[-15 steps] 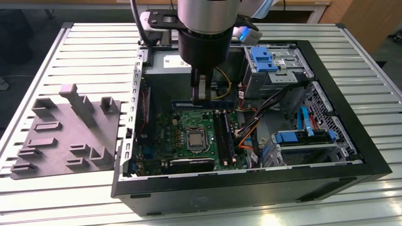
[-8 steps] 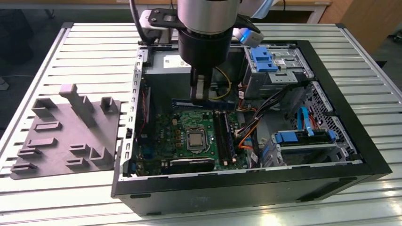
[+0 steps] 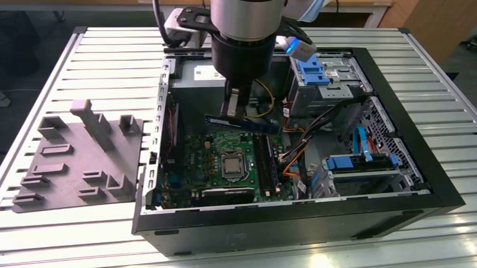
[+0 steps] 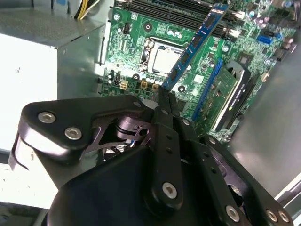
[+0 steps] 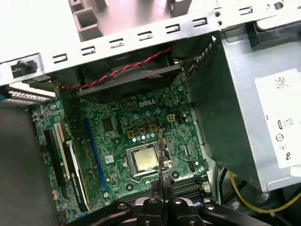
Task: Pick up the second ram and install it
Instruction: 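Insert the second ram into the second slot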
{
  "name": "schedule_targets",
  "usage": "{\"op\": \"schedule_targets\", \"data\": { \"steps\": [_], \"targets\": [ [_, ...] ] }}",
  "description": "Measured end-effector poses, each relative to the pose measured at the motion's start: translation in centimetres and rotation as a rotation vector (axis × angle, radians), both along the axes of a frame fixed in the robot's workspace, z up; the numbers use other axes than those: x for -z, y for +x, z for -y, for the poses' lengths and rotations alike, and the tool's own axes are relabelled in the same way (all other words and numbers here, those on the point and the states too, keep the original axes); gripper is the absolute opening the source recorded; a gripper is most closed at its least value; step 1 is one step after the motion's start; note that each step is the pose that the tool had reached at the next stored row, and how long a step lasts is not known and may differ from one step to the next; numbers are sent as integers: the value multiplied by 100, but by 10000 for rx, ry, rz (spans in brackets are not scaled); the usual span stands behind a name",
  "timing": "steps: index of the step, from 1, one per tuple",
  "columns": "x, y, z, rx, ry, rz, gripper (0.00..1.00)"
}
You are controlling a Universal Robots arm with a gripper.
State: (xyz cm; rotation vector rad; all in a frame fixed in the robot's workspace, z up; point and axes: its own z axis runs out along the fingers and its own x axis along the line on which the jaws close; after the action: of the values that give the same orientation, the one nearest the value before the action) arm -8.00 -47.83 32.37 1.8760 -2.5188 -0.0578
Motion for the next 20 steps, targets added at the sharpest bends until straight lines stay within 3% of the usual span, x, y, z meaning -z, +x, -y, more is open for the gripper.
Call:
{"op": "schedule_targets", "data": {
  "steps": [20],
  "targets": [
    [11,0,0,2946,-1,0,11]
  ]
}}
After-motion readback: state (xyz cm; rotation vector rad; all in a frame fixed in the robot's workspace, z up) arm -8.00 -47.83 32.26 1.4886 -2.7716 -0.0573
